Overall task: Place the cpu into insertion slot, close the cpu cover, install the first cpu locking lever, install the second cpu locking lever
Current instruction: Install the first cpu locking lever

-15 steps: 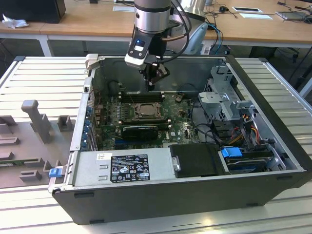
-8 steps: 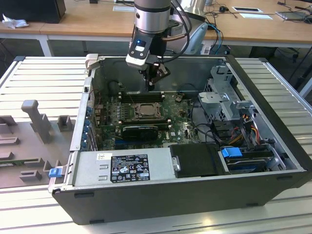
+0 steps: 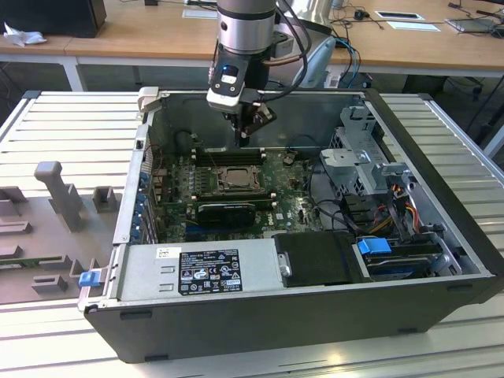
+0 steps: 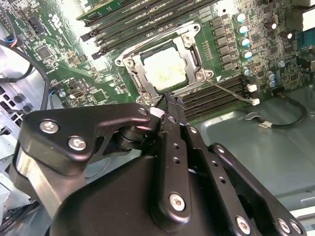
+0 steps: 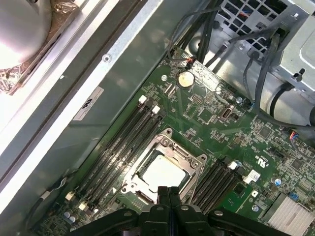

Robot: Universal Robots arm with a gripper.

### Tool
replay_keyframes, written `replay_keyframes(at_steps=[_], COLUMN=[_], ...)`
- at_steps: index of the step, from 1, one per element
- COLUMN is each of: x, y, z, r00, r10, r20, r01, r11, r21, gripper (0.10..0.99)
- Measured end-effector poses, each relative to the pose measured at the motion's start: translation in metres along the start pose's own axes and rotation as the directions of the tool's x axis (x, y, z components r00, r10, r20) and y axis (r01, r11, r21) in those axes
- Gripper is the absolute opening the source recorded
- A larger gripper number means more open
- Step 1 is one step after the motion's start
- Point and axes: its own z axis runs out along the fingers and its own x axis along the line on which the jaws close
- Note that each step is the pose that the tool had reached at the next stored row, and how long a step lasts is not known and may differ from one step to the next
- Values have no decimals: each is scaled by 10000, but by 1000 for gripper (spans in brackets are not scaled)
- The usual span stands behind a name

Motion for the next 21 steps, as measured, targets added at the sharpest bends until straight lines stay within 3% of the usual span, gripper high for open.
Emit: replay_keyframes(at_steps=[21], x=[0], y=[0], z=[0], r00=[9962], r10=[-867], r20=[-28], r01=[867], r11=[9962], r21=[1], gripper=[106])
